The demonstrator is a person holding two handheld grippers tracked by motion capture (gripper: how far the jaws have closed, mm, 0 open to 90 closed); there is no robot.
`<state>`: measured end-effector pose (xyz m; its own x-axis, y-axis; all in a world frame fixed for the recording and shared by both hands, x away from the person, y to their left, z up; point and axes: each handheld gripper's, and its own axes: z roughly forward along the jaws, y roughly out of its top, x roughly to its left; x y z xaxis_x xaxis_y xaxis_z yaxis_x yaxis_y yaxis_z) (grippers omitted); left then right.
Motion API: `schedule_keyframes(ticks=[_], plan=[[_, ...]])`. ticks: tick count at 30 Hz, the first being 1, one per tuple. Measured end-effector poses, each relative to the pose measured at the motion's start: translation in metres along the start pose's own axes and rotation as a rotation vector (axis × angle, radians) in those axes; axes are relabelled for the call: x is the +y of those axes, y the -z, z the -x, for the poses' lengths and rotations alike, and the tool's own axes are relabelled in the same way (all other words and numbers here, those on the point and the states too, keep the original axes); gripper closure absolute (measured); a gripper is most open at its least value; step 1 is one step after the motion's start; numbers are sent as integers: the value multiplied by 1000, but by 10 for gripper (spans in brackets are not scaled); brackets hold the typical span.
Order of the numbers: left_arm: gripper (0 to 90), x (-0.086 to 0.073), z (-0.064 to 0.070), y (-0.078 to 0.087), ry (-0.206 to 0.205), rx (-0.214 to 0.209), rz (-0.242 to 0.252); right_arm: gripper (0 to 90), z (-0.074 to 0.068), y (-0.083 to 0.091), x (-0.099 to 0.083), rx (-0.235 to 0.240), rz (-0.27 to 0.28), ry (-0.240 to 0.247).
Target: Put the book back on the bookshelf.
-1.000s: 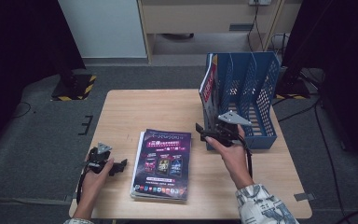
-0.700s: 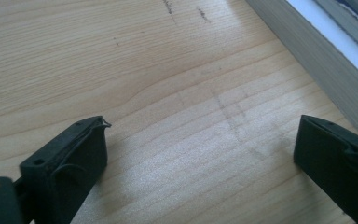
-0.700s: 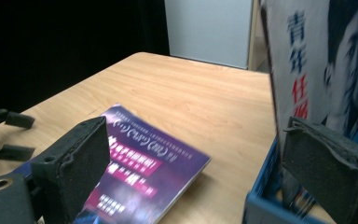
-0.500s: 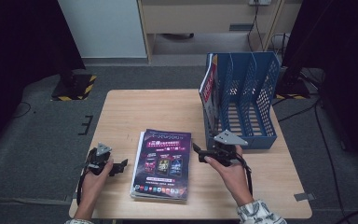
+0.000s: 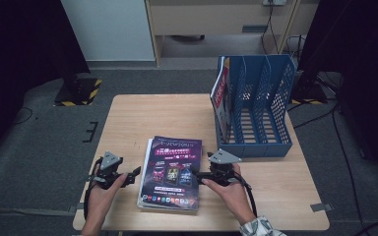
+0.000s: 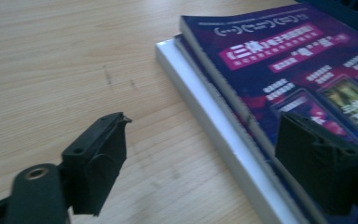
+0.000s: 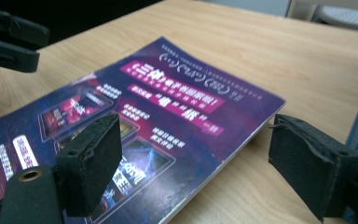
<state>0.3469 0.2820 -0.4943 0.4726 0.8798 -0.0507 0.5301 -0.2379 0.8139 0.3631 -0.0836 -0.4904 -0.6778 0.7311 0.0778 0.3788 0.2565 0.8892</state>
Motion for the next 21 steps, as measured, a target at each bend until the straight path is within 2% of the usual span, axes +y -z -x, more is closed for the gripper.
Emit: schedule_keyframes(ticks=[2, 4, 5, 8, 9, 14, 17, 21], plan=[[199, 1, 7, 0, -24, -17, 1, 183, 0, -1, -1, 5, -6, -5], [277, 2, 14, -1, -48, -39, -3, 198, 0, -3, -1, 12, -17, -9], [304, 3, 20, -4, -70, -68, -15, 204, 0, -4, -1, 15, -18, -7], [378, 4, 27, -9, -82, -100, -26, 222, -1, -7, -1, 18, -35, 0], [378, 4, 31, -12, -85, -118, -33, 222, -1, -7, -1, 18, -35, 0], [466, 3, 41, -23, -126, -124, -94, 222, -1, -9, -4, 28, -56, -13], [483, 3, 41, -25, -109, -146, -97, 216, 0, -9, -6, 35, -67, -11], [483, 3, 42, -26, -121, -149, -93, 208, 1, -10, -9, 40, -88, -9]])
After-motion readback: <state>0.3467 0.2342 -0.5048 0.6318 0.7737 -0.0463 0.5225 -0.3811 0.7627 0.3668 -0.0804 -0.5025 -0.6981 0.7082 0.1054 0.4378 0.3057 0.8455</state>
